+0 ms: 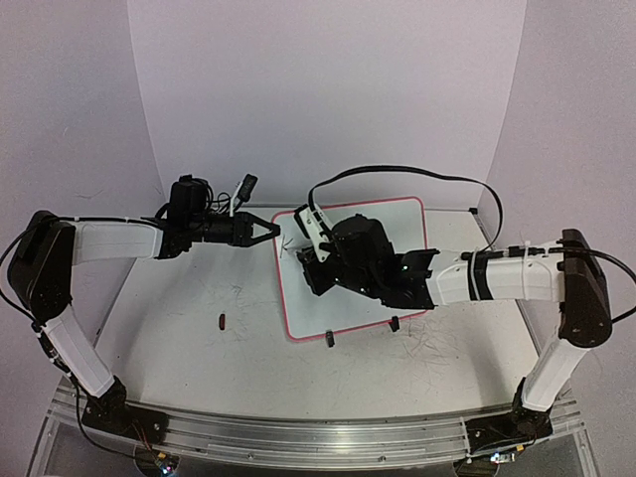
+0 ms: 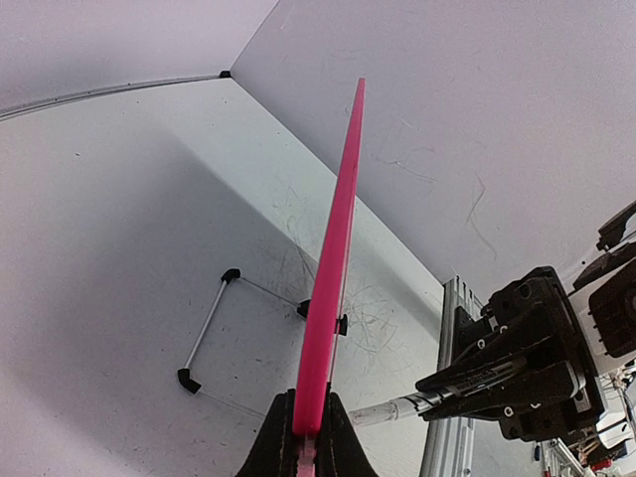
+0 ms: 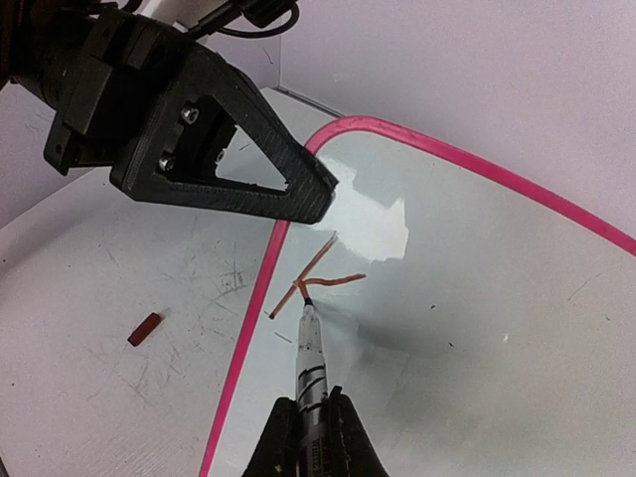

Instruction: Write a sentence on the whiteboard

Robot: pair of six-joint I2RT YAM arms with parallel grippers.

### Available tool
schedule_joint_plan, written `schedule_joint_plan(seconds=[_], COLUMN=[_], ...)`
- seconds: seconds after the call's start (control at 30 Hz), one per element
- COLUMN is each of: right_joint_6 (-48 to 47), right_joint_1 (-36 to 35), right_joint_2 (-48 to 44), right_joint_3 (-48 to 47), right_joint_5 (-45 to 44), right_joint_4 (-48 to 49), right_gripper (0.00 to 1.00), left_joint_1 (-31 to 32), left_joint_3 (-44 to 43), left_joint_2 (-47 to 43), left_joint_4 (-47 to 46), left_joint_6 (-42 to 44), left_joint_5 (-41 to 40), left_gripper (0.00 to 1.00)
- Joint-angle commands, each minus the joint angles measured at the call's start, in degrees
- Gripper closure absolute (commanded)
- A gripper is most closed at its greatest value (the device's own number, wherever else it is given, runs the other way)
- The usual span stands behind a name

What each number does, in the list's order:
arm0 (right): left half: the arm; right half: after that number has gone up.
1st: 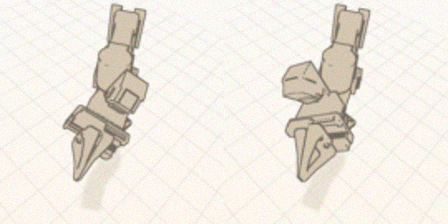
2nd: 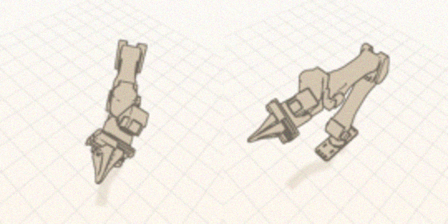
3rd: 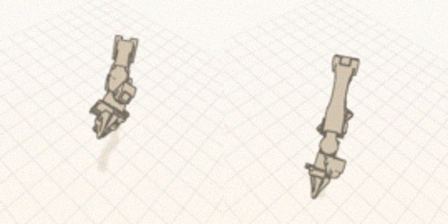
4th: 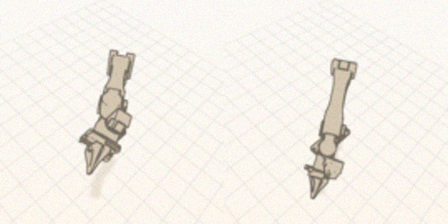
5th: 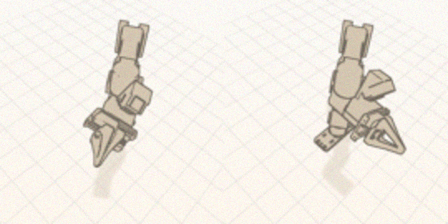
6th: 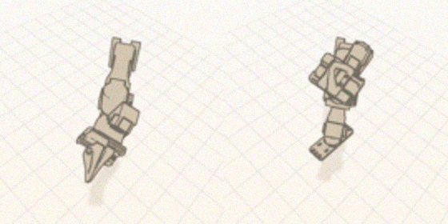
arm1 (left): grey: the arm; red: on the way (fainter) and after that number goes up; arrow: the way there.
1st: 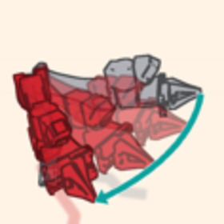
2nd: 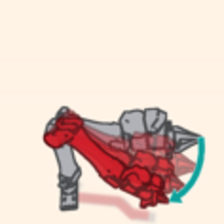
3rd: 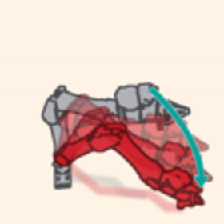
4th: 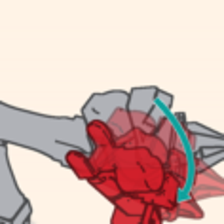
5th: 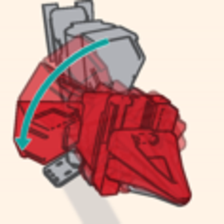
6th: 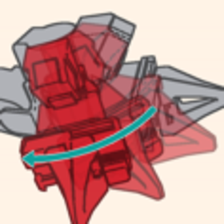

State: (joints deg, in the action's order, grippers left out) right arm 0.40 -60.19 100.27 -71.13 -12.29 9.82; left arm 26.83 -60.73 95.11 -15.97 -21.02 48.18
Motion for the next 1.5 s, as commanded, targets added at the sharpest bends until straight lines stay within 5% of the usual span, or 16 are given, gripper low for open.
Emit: schedule_joint_plan(seconds=[0.0,0.63,1.47], right_joint_6=[1.69,1.88,-1.86], right_joint_1=[0.34,0.81,2.67], right_joint_2=[-2.41,-7.73,-2.51], right_joint_3=[2.00,2.53,-2.15], right_joint_5=[-3.68,2.32,2.59], right_joint_4=[-0.85,1.59,2.23], right_gripper=[1.00,1.00,1.00], left_joint_1=[0.32,0.49,0.77], left_joint_3=[-1.15,-0.64,0.51], left_joint_2=[-1.29,-1.80,-2.25], left_joint_4=[-1.09,-1.08,-0.97], left_joint_6=[0.45,0.41,0.63], left_joint_5=[0.43,-0.57,-2.96], left_gripper=[1.00,1.00,1.00])
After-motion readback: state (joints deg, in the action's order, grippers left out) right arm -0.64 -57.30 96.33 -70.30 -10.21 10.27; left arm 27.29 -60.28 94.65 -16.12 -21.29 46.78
